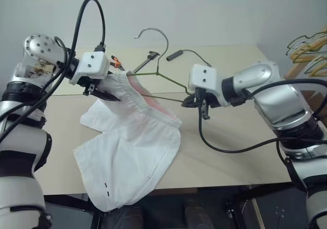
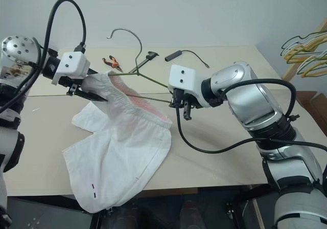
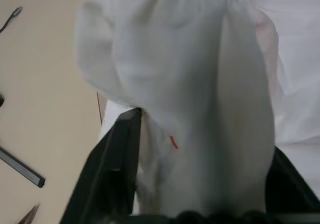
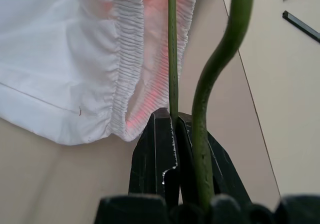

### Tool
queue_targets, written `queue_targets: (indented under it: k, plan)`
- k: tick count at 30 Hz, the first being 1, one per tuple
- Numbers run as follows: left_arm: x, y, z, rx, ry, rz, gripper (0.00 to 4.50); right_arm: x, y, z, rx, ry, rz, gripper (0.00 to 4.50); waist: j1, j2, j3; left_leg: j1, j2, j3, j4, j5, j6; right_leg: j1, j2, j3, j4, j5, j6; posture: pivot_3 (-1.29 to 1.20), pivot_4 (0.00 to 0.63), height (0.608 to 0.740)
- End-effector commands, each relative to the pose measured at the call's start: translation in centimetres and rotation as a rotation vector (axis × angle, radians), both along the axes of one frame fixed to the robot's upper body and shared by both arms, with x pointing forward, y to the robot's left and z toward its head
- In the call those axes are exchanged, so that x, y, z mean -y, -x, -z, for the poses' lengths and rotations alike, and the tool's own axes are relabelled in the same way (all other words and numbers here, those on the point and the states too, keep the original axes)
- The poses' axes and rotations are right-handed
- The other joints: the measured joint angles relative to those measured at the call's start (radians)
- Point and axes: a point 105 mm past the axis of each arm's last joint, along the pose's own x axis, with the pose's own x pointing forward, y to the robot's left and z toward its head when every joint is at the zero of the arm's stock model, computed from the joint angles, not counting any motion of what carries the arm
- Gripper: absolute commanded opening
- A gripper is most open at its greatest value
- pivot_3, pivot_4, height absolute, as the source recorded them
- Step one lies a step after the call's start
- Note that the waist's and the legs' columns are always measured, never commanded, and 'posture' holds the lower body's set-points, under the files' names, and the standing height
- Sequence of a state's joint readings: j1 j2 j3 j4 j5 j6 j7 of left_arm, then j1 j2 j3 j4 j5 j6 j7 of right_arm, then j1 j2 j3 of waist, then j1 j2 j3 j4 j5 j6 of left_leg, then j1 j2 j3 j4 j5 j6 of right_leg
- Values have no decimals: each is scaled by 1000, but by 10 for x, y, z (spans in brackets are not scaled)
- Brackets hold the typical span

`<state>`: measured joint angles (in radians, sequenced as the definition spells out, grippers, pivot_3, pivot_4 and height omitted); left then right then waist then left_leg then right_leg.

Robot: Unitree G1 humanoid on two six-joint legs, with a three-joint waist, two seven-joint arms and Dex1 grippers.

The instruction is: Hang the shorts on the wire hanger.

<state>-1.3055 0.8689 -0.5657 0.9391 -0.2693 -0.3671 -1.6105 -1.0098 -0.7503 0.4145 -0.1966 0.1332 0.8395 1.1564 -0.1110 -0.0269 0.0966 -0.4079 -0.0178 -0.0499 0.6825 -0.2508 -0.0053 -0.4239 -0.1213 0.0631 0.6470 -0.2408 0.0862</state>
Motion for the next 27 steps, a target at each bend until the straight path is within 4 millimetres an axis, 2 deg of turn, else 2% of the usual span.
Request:
queue_targets:
  k: [1, 5, 11, 14, 17, 24, 25, 27]
  plan:
    - [0, 1, -13, 38, 21, 11, 1198, -4, 6, -15, 51, -17, -27, 0, -9, 0, 0, 0, 0, 0, 0, 0, 0, 0, 0, 0, 0, 0, 0, -69, 2, 740]
    - [-1, 3, -10, 30, 25, 13, 41, -4, 7, -15, 46, -11, -23, 0, -20, 0, 0, 1, 0, 0, 0, 0, 0, 0, 0, 0, 1, 0, 0, -68, 8, 740]
    - [1, 3, -7, 26, 59, 14, 41, -2, 3, -9, 89, 18, -29, 0, -20, 0, 0, 1, 0, -1, 0, 0, 0, 0, 0, 0, 1, 0, 0, -69, 14, 740]
    - [-2, 8, 1, -10, 106, 6, 0, 6, -2, -3, 102, 15, 17, 837, -21, 0, 0, 1, 0, -1, 0, 0, 0, 0, 0, 0, 1, 0, 0, -74, 31, 740]
    - [-7, 15, 11, -59, 169, -17, 0, 21, -6, 4, 94, -1, 98, 1904, -20, 0, 0, 1, 0, -1, 0, 0, 0, 0, 0, 0, 2, 0, 0, -64, 45, 740]
    - [-21, 37, 30, -129, 258, -117, 0, 69, -3, 4, 70, -138, 337, 4305, -13, 1, 0, 2, 0, -2, 0, 0, 1, 1, 0, 0, 2, 0, 0, -35, 82, 740]
    - [-22, 40, 32, -136, 271, -135, 0, 75, -3, 3, 74, -165, 368, 4454, -10, 1, 0, 2, 0, -2, 0, 0, 1, 1, 0, 0, 2, 0, 0, -33, 85, 740]
    - [-24, 44, 36, -140, 294, -172, 0, 87, 0, 1, 79, -230, 423, 4454, -4, 1, 1, 3, 0, -2, 0, 0, 1, 2, 0, 0, 2, 0, 0, -29, 92, 740]
